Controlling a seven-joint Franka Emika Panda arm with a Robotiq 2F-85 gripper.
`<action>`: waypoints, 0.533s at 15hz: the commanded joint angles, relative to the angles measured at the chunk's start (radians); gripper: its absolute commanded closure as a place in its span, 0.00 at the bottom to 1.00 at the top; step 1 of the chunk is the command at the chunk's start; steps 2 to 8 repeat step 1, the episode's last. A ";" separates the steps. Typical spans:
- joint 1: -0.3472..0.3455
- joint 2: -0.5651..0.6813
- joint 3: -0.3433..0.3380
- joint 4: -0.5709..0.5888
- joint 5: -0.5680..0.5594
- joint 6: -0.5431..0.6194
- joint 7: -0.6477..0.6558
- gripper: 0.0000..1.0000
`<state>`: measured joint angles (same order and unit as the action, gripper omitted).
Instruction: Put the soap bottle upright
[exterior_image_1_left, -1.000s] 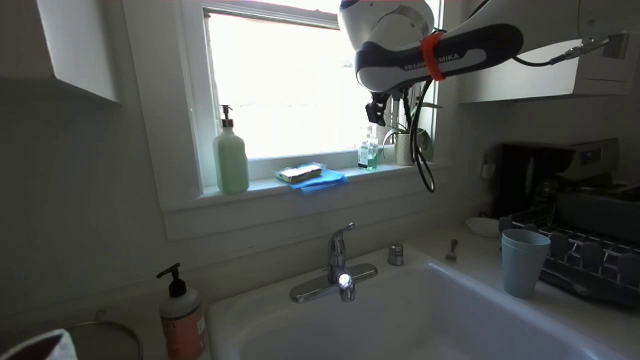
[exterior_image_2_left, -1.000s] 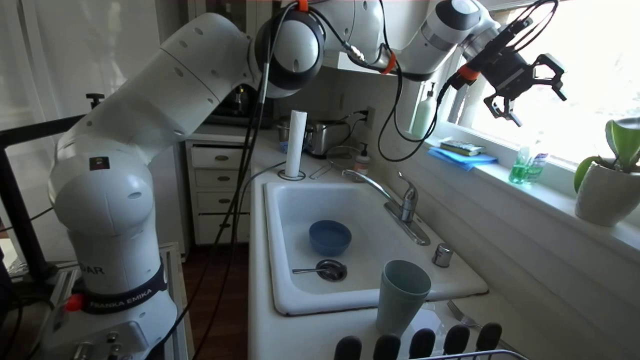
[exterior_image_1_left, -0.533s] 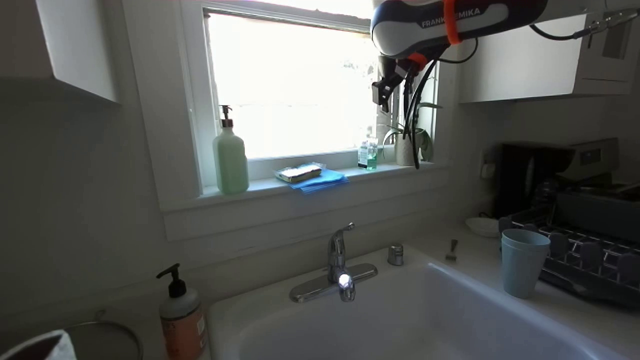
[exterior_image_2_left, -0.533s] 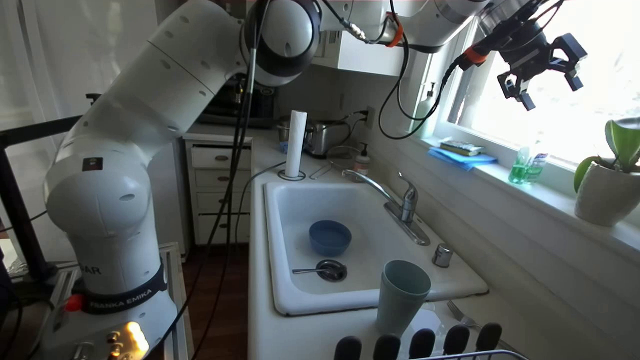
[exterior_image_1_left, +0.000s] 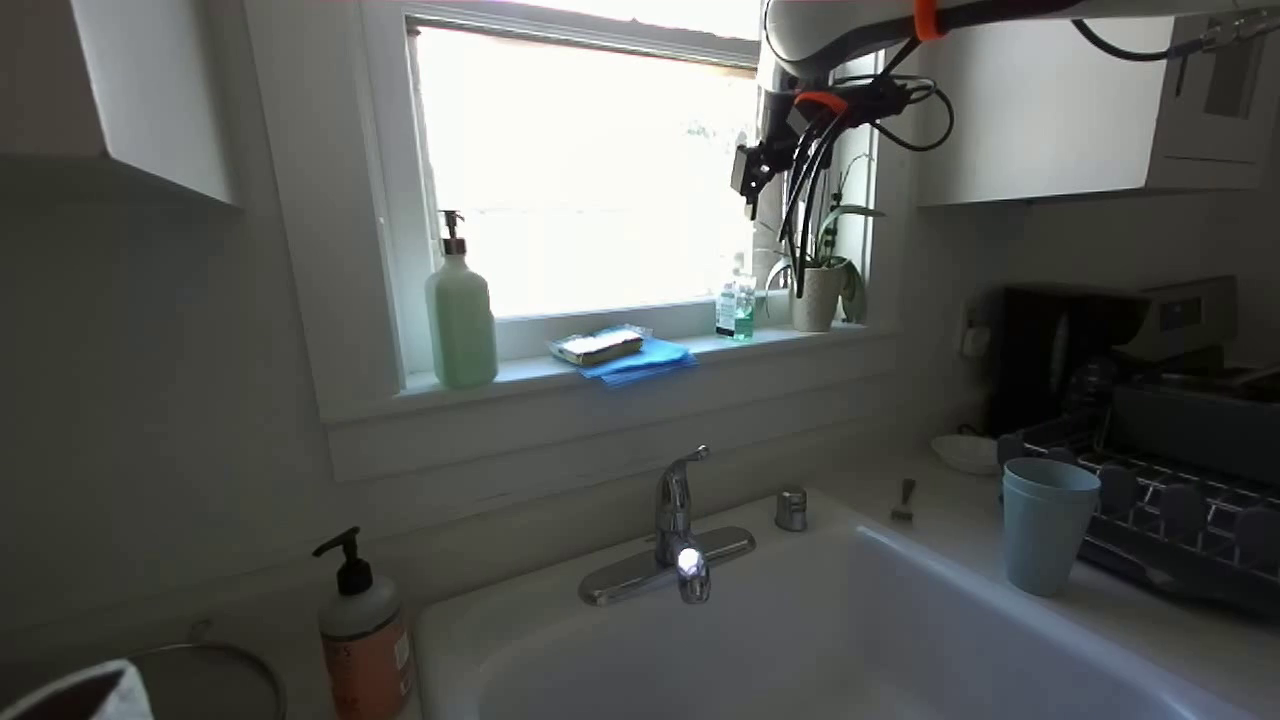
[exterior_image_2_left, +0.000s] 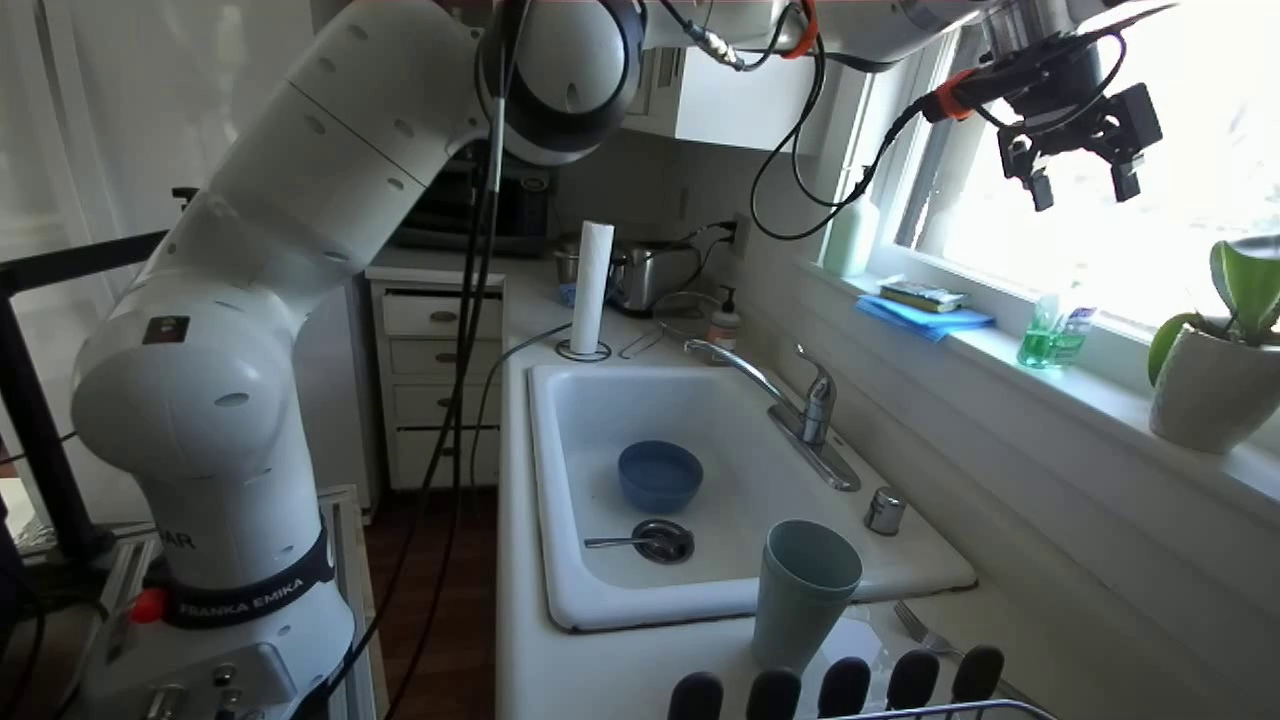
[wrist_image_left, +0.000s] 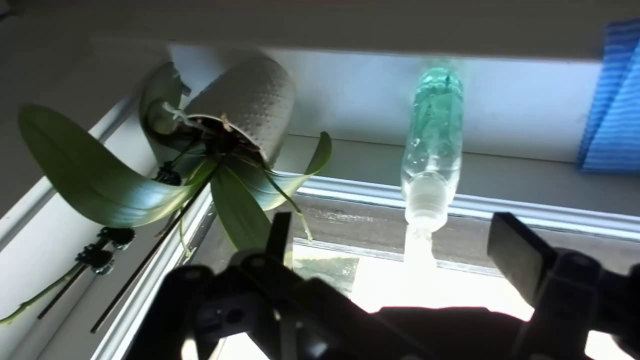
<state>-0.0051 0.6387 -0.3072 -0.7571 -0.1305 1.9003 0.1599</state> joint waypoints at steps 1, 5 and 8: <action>-0.008 0.000 0.007 0.000 0.014 0.012 0.000 0.00; -0.008 0.000 0.007 0.000 0.014 0.012 0.000 0.00; -0.008 0.000 0.007 0.000 0.014 0.012 0.000 0.00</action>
